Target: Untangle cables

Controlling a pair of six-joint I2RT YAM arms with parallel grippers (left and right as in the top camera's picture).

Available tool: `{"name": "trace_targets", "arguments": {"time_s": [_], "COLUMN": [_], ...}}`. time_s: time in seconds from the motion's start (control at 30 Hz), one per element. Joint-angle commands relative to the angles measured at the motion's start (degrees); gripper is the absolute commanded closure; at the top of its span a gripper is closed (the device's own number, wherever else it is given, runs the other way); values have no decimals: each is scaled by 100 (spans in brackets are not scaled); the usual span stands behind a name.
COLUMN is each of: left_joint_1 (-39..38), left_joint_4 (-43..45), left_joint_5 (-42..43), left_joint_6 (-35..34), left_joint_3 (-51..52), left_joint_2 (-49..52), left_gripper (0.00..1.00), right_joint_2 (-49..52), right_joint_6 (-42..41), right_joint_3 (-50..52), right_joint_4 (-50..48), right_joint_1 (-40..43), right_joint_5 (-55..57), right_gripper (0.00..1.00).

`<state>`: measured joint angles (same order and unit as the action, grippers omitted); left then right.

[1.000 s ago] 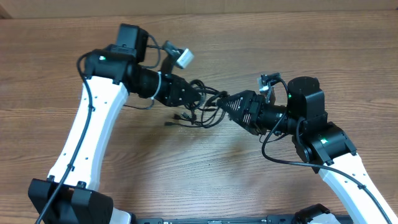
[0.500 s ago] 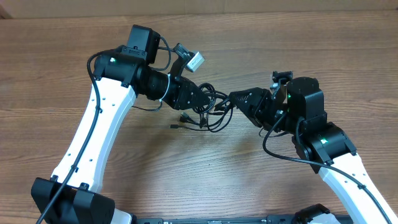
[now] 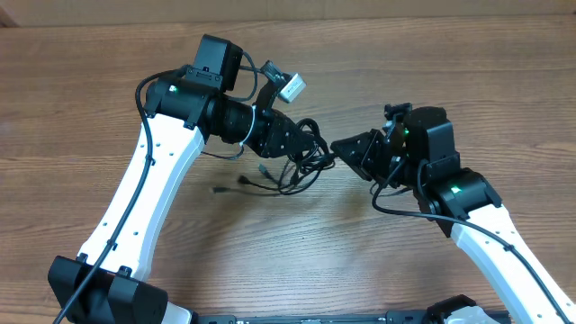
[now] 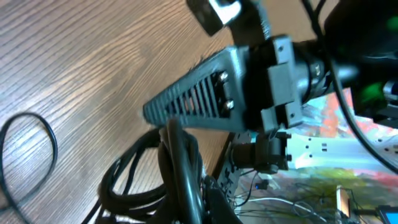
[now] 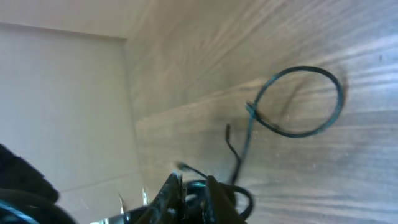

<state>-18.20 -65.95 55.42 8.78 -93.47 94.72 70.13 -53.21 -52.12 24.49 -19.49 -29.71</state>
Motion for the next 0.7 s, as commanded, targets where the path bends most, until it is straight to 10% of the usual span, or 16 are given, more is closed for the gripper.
{"name": "trace_targets", "arguments": {"time_s": [0.0,0.3,0.5,0.67], "left_joint_1": [-15,-15,-15,-22], "left_joint_4": [201,295,122,129], "left_joint_5": [267,-374,-1862,-1740], "left_joint_6": [-269,-299,-1506,-1635], "left_joint_3": [-118,-118,-118,-118], "left_joint_2": [-107,-107,-107,-107], "left_gripper": [96,96,96,96], "right_joint_2": [81,83,83,83], "right_joint_6": [254,254,245,234], "right_joint_3": [-35,-35,-35,-35], "right_joint_4": [98,177,203,50], "right_joint_1": [-7,-11,-11,-24], "right_joint_5": [-216,-595,-146,-129], "right_gripper": [91,89,3,0]}}
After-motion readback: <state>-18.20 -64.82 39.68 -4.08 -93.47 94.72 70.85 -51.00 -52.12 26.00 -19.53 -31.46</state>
